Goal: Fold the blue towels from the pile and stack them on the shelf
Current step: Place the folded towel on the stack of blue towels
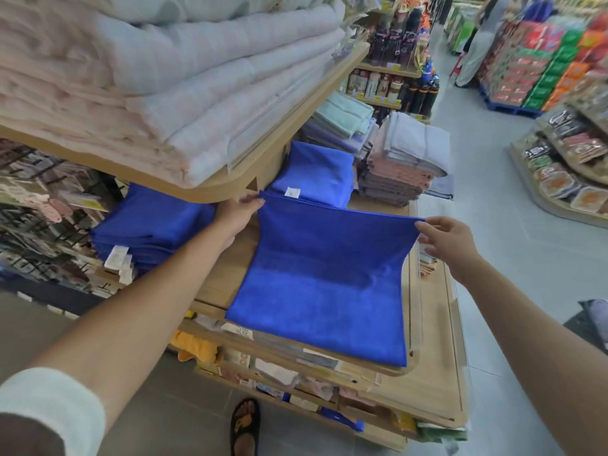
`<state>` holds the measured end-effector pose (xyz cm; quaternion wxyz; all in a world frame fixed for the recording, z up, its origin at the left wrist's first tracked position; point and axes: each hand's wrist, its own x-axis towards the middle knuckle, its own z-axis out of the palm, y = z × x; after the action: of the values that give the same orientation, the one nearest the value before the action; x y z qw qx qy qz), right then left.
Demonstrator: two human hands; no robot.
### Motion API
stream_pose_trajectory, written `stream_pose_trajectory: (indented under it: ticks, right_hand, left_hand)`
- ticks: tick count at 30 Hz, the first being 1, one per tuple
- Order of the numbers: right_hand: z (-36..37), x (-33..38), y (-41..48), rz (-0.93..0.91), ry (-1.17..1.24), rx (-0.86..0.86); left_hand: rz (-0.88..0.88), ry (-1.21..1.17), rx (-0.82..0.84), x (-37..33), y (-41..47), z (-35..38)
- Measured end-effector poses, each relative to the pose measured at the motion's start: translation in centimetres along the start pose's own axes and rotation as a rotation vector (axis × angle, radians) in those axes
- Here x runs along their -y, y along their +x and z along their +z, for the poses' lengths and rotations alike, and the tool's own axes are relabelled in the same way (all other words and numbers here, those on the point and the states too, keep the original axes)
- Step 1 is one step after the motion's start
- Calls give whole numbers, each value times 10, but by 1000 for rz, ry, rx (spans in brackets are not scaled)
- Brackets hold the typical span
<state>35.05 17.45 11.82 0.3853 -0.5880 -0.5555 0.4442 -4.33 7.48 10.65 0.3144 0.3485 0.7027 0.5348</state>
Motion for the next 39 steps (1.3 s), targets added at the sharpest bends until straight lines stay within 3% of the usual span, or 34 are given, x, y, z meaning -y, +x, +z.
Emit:
stream_pose_trajectory:
  ticks: [7,12,17,22,25,30,35,39]
  right_hand:
    - [-19,-18,-43,-170,-105,22]
    - [-43,-26,-90,-391,-252,150]
    - [-51,-65,-133,-590,-517,231]
    - [-39,-103,-166,-615,-914,311]
    - [-36,-114,-176,-670,-1005,300]
    - [-36,-120,-180,-718,-1041,227]
    - [2,-101,-168,-640,-884,216]
    - [70,-86,-151,-540,-794,269]
  left_hand:
    - [45,24,23,7,-32,-20]
    - [134,16,46,19,-75,-42]
    - [149,287,100,70,-118,-63]
    - [241,712,238,120,-146,-71]
    - [255,782,209,127,-154,-70]
    - [414,748,62,115,-163,-51]
    - [489,781,238,95,-151,5]
    - [383,897,374,81,-128,45]
